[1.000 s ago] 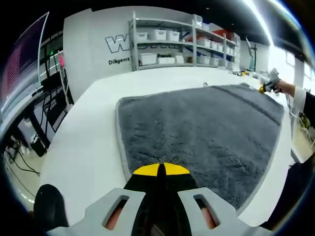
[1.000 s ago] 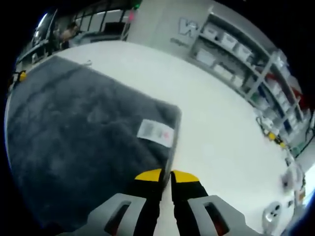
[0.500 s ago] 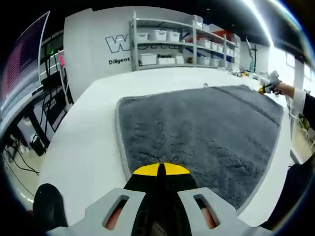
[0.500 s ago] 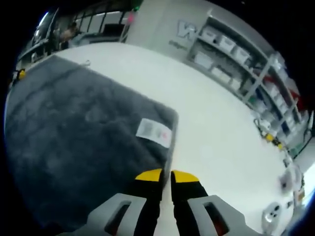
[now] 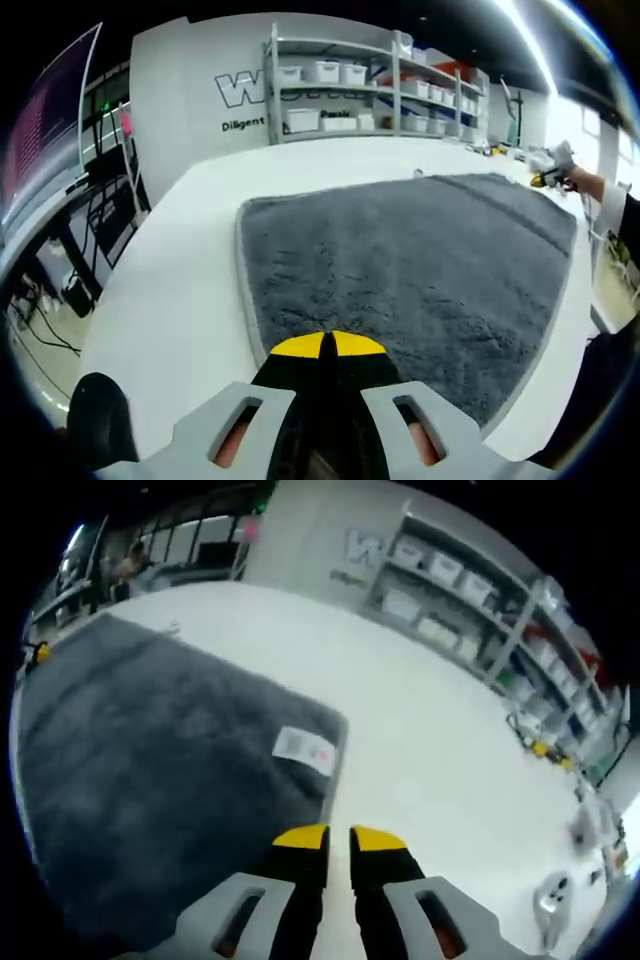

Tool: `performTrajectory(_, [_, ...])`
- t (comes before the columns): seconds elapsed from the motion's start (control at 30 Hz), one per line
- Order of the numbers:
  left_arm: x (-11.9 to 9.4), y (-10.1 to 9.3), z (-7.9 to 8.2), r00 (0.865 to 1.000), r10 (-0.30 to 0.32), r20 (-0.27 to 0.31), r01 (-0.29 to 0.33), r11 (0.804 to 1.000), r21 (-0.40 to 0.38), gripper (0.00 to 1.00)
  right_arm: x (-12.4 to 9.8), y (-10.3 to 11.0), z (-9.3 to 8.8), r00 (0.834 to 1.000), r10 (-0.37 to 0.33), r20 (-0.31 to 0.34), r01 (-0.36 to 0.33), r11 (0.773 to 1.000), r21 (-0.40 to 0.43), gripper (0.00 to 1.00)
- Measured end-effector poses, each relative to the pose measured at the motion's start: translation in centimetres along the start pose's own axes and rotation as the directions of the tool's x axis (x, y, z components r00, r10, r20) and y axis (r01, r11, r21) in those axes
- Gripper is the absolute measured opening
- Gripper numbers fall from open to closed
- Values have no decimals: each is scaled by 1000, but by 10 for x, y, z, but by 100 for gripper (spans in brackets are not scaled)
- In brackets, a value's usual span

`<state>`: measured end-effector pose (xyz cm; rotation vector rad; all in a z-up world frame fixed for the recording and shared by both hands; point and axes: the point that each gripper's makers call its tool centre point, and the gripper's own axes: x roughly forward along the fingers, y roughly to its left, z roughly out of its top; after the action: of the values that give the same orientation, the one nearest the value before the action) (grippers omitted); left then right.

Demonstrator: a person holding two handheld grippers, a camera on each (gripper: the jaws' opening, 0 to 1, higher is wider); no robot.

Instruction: Open the folded towel by lifting each exposed corner and separating the folded layers until the towel lies flat within the target outline without major curled edges

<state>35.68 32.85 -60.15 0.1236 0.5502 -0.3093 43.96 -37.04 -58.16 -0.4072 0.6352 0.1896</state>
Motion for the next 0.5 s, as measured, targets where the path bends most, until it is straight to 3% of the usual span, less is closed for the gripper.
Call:
performTrajectory(0.1, [0,0,0,1000,1,1,-1,1000,1,0,-9,10,-2,1000,20,11,-20,1000,14,3])
performTrajectory(0.27, [1,2,0,1000,2,3,-2,1000,5,0,-21,29,-5,999,39,2,-39,999,-29,0])
performTrajectory(0.5, [2,3,0,1000,-2,8,2,1000,-1,0,-30,38,-9,999,39,-1,-39,999,-17,0])
